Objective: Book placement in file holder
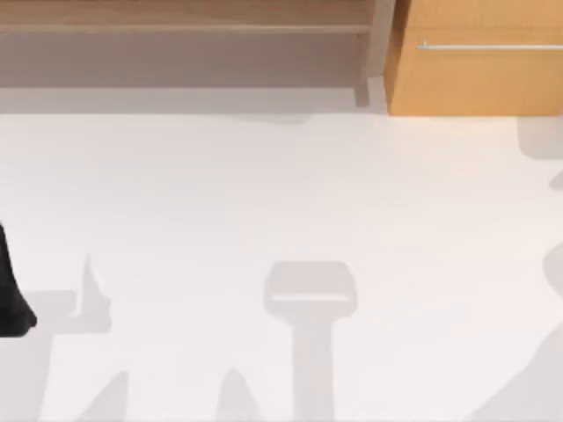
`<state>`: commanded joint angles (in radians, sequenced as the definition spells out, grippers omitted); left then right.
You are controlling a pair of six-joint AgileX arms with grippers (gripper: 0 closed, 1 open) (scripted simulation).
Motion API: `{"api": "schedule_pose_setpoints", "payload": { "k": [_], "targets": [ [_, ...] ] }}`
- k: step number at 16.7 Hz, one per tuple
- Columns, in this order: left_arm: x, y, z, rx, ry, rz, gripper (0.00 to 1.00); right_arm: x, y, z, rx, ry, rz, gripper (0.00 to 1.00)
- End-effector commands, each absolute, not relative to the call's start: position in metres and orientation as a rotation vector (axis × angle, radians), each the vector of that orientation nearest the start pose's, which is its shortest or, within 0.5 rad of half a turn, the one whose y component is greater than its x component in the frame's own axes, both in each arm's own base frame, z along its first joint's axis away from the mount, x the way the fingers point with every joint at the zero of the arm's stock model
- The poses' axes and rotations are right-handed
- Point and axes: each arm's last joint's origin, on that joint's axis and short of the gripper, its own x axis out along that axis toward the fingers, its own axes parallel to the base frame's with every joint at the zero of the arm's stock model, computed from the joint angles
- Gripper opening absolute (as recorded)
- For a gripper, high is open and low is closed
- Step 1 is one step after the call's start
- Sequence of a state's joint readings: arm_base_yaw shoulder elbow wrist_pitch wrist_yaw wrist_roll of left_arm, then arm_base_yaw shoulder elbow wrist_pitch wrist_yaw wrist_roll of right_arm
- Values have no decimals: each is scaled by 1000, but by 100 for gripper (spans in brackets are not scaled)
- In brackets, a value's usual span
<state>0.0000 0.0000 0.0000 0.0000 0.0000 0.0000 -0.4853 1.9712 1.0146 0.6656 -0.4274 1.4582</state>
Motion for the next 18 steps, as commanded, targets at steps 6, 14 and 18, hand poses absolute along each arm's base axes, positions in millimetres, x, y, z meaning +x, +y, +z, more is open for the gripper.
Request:
{"api": "schedule_pose_setpoints", "payload": {
  "k": [6, 14, 18],
  "targets": [
    [106, -1, 160, 0, 0, 0, 100, 370, -177, 149, 1565, 193, -229, 53],
    [106, -1, 160, 0, 0, 0, 100, 370, -177, 149, 1565, 193, -229, 100],
    [106, -1, 160, 0, 0, 0, 100, 370, -177, 149, 1565, 193, -229, 100]
  ]
}}
